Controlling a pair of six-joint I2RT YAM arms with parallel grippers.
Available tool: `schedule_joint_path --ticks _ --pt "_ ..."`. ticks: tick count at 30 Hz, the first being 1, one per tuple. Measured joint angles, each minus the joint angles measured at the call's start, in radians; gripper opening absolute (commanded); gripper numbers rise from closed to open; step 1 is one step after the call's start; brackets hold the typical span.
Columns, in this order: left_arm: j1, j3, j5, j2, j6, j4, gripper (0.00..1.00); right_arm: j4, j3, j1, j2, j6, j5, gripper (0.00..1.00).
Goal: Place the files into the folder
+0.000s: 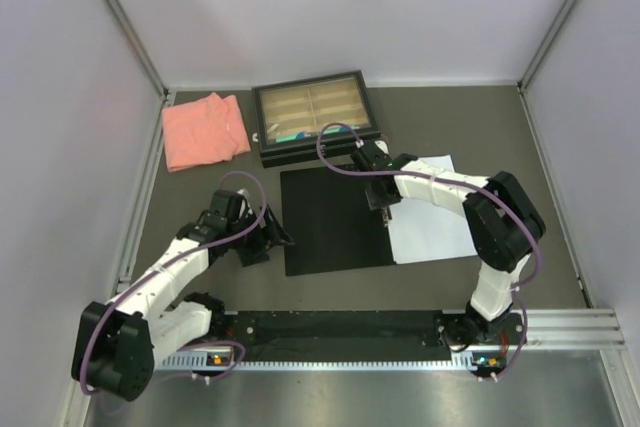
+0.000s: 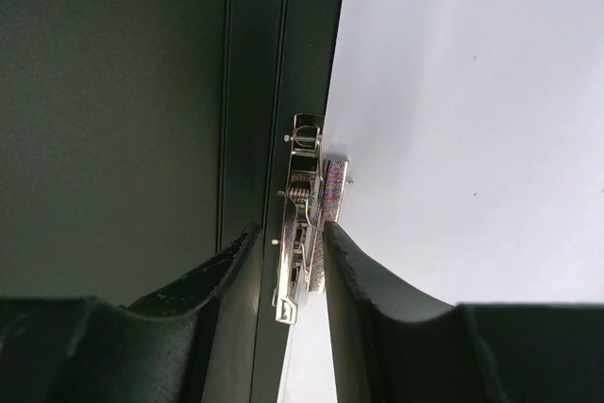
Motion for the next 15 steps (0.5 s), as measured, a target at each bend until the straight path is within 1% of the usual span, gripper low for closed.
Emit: schedule_joint_path --ticks 3,8,12,15 --pt "0.0 0.0 0.001 0.007 0.0 0.0 0.87 0.011 0.0 -0.001 0.01 0.0 -0.001 0.3" --pt "0.0 0.0 0.001 0.009 0.0 0.001 0.86 0.017 0.0 -0.003 0.021 0.001 -0.004 0.29" --pt "0.0 0.0 0.001 0.009 0.0 0.001 0.86 0.02 0.0 -0.003 0.027 0.003 -0.009 0.24" --pt "0.0 0.0 0.001 0.009 0.0 0.001 0.86 0.02 0.0 -0.003 0.03 0.012 -0.018 0.23"
